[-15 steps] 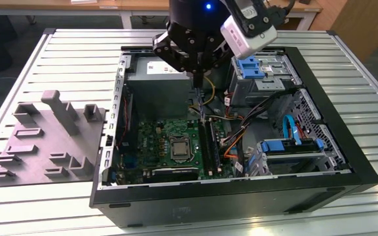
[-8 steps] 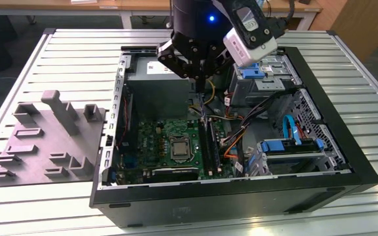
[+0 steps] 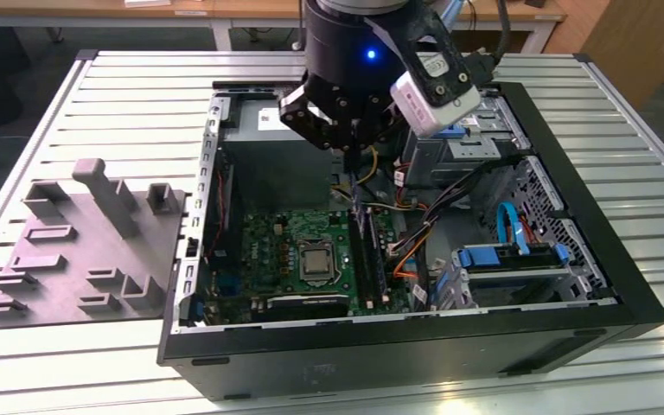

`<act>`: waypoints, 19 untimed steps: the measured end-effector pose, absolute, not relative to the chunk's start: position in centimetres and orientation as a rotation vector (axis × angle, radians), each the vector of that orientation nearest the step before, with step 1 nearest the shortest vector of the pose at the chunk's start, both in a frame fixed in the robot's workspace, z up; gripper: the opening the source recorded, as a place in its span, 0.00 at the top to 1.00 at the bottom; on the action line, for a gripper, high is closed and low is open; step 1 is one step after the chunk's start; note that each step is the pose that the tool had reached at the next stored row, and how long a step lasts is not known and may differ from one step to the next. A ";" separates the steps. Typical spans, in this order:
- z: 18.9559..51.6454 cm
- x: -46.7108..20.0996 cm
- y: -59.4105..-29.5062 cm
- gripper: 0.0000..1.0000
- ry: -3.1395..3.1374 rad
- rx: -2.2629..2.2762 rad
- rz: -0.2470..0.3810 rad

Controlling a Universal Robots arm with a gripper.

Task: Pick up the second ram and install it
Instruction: 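Insert the second ram into the second slot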

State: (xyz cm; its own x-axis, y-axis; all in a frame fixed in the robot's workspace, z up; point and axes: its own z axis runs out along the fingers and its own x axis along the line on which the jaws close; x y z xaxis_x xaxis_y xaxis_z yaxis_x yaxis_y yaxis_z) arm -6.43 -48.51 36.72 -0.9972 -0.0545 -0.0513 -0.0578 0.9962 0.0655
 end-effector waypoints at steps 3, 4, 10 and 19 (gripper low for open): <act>36.2 -6.4 -48.5 0.88 3.089 -0.088 0.104; 36.0 -6.4 -48.5 0.88 3.089 -0.088 0.104; 34.9 -6.4 -48.5 0.88 3.089 -0.091 0.104; 33.3 -6.4 -48.5 0.88 3.089 -0.092 0.104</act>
State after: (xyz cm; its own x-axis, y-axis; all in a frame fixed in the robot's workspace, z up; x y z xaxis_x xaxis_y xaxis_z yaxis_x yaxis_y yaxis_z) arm -6.41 -48.51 33.26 -0.9970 -0.0575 -0.0512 -0.0608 0.9960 0.0656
